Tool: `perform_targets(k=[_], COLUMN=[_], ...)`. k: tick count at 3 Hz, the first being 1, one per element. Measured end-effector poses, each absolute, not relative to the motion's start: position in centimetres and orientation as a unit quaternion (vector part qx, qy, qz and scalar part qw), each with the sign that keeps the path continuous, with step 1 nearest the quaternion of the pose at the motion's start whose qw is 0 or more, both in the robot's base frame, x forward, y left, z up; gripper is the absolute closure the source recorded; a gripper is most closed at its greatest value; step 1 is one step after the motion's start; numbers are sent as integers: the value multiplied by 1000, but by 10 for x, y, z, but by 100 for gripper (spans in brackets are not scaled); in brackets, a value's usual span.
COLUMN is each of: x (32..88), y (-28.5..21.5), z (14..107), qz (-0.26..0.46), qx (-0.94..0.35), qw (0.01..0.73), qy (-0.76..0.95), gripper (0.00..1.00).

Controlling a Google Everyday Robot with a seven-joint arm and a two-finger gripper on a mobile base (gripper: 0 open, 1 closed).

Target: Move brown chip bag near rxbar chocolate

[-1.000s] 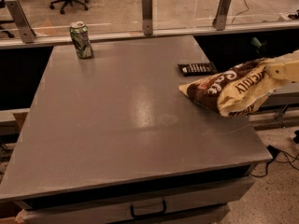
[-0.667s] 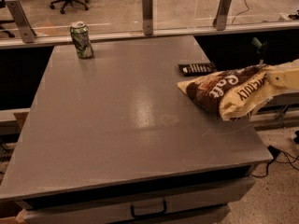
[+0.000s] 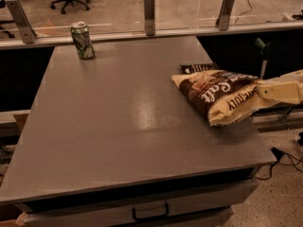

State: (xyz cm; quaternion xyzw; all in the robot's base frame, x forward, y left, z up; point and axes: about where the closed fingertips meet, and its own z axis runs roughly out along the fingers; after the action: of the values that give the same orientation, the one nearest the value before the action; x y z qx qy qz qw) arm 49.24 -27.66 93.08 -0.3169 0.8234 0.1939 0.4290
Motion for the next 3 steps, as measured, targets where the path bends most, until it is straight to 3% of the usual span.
perform_targets(k=[3], x=[492], y=[-290], z=[932], qz=[162], qx=[-311], qw=[426], qy=[834], gripper=[4])
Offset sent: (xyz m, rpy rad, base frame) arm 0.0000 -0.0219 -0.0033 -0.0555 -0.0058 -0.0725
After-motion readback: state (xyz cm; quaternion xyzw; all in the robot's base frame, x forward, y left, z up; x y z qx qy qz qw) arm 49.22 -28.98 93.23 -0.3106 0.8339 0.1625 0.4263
